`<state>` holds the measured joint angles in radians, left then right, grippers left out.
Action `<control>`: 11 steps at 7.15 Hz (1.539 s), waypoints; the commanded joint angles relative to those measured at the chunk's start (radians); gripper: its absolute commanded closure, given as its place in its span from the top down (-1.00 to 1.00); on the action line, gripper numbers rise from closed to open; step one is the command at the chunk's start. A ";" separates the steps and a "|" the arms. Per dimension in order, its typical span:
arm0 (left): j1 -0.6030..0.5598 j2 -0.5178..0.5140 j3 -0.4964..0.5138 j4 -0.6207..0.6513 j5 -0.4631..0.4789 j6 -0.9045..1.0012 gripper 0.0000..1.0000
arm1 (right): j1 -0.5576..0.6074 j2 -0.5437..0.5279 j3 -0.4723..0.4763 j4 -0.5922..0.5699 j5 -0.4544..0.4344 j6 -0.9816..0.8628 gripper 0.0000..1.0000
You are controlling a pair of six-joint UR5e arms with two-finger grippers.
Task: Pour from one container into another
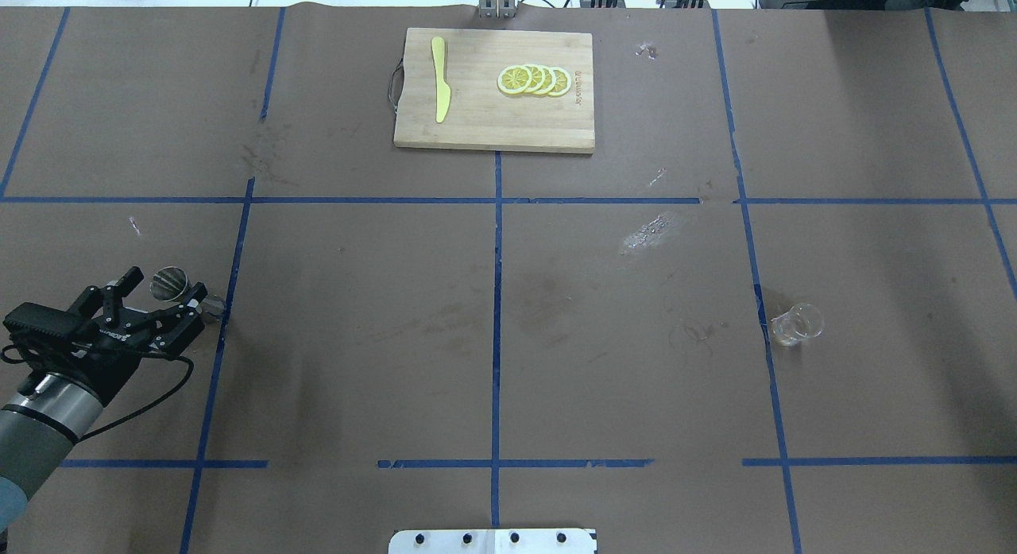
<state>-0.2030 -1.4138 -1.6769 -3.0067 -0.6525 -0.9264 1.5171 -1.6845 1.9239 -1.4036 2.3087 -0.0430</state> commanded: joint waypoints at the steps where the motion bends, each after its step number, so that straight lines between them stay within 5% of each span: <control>1: 0.010 -0.055 0.095 -0.001 0.013 -0.043 1.00 | 0.000 -0.001 -0.003 0.000 0.000 0.000 1.00; 4: 0.025 -0.068 0.128 -0.003 0.048 -0.048 0.93 | 0.000 0.000 -0.002 0.000 0.000 0.000 1.00; 7: 0.031 -0.071 0.155 -0.003 0.048 -0.068 0.36 | 0.000 0.000 0.001 0.000 0.000 0.002 1.00; 11: 0.036 -0.071 0.152 -0.005 0.054 -0.078 0.21 | 0.002 0.000 0.006 0.000 0.001 0.003 1.00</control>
<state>-0.1681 -1.4849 -1.5244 -3.0110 -0.6034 -0.9982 1.5185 -1.6836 1.9280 -1.4036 2.3089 -0.0400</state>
